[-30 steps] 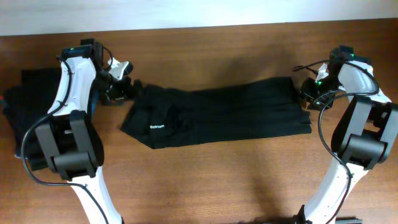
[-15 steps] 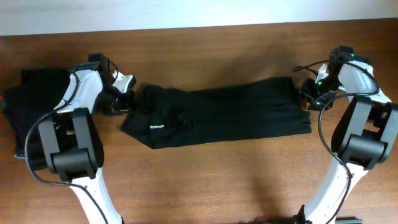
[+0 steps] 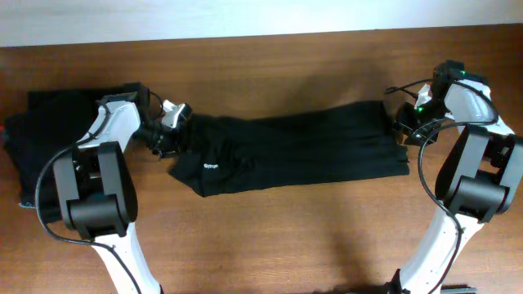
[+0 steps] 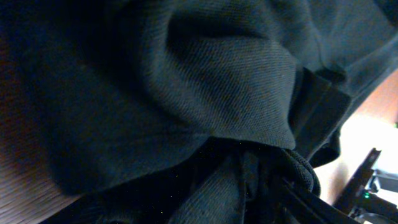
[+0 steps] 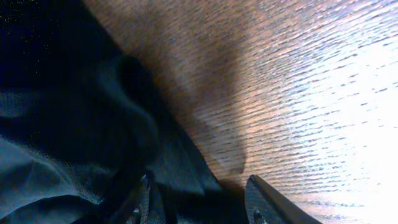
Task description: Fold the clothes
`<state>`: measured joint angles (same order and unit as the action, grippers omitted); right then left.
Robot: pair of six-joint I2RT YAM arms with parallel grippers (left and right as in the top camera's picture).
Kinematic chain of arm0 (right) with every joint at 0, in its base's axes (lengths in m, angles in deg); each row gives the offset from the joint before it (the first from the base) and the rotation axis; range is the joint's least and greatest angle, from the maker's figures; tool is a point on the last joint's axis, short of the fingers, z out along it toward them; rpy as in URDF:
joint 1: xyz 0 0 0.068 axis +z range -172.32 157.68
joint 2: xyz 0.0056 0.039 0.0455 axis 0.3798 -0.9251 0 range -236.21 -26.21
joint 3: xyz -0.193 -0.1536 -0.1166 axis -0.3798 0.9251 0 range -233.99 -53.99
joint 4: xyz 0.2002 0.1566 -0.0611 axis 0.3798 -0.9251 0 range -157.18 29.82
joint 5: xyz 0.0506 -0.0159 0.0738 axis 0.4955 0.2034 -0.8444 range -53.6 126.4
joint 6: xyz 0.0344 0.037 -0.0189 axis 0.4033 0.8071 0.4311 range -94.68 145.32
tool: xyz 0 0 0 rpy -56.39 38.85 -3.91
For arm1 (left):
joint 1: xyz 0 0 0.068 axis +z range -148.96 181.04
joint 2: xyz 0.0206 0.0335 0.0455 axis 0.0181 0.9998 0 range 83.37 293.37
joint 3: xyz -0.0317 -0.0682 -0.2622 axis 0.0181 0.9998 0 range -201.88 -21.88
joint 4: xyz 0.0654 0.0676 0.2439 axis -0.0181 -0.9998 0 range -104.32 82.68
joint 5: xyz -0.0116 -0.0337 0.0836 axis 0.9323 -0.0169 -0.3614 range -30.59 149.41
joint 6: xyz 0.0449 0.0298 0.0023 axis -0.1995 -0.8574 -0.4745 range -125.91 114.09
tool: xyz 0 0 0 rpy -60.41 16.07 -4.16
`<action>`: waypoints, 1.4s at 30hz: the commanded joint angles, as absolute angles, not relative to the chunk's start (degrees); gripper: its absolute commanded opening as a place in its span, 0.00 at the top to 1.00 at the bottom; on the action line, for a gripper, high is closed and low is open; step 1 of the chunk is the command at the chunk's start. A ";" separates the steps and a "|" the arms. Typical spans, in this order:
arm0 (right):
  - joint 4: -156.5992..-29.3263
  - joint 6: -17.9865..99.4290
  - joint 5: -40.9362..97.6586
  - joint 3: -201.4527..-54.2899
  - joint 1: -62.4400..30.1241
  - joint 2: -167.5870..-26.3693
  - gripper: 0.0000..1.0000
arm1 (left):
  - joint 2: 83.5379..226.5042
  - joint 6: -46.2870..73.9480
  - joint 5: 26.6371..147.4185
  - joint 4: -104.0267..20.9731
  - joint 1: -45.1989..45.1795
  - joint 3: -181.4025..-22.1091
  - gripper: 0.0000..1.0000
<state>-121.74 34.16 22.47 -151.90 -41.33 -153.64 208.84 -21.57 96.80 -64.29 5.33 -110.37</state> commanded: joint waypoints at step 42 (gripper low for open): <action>-122.87 34.16 23.17 -151.49 -41.46 -152.59 0.46 | 210.05 -28.71 109.04 -61.14 5.16 -109.65 0.23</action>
<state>-122.76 34.12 22.47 -151.90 -41.33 -153.64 209.39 -27.38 108.91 -61.03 5.29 -110.11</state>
